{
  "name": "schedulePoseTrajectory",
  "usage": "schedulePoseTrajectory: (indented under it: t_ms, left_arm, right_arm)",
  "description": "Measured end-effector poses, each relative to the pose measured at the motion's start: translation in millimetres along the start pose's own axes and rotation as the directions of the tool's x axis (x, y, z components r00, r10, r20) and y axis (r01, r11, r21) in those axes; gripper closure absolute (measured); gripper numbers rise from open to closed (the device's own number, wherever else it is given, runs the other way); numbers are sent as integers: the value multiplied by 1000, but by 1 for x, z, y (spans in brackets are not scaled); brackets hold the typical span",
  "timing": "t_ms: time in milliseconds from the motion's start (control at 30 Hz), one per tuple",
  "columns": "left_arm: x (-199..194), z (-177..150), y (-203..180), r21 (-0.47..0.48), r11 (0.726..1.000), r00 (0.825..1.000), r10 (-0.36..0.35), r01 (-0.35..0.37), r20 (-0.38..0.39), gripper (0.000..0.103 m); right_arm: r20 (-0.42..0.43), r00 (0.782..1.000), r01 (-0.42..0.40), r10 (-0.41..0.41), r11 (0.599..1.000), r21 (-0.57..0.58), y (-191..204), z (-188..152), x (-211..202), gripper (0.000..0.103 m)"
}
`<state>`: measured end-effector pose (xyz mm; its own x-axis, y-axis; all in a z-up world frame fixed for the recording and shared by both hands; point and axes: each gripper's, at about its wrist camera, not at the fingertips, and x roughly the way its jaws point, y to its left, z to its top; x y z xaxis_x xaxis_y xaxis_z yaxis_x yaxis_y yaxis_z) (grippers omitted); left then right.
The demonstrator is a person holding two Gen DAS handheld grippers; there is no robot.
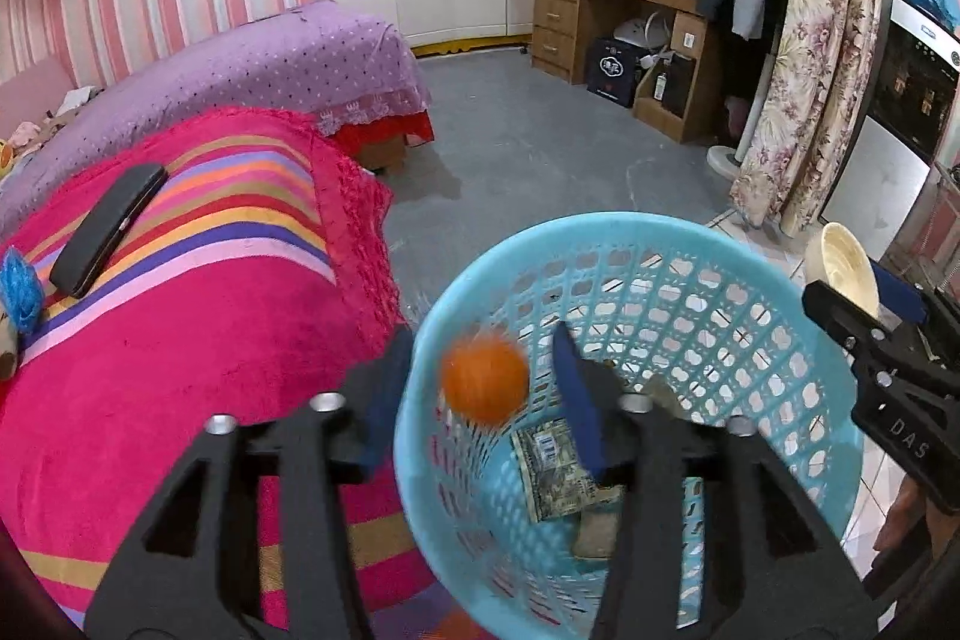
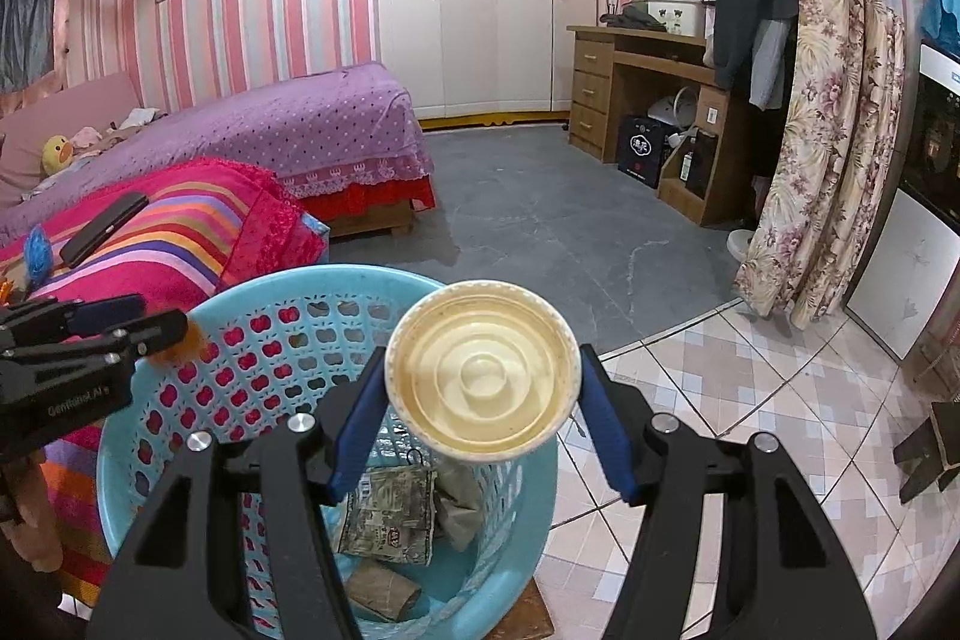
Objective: Collect trash
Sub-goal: 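Open the left tool to drop the orange while the right drops the lid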
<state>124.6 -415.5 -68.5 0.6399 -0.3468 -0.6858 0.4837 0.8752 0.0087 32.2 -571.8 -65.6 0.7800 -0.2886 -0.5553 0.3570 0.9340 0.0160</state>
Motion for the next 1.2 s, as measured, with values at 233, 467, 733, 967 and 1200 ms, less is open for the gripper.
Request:
schedulePoseTrajectory:
  t_ms: [233, 467, 733, 967, 1200]
  left_arm:
    - [-14, -2, 33, -60, 998, 998, 36, -34, 41, 15]
    - [-26, -11, 55, -49, 995, 993, 93, -90, 70, 9]
    - [-36, -21, 73, -62, 991, 989, 123, -118, 84, 8]
    - [-53, -25, 96, -60, 987, 983, 155, -149, 97, 8]
    - [-83, -32, 139, -73, 976, 970, 214, -207, 113, 7]
  right_arm:
    - [-8, 1000, 5, -5, 1000, -10, 3, -2, 3, 42]
    - [-8, 1000, 0, 0, 1000, 7, 11, 0, 7, 42]
    - [-17, 1000, 23, -24, 999, -27, 37, 5, 11, 11]
    - [-11, 998, 58, -58, 998, -22, 52, 13, 8, 5]
    - [-5, 999, 36, -36, 999, 35, 74, 22, 3, 5]
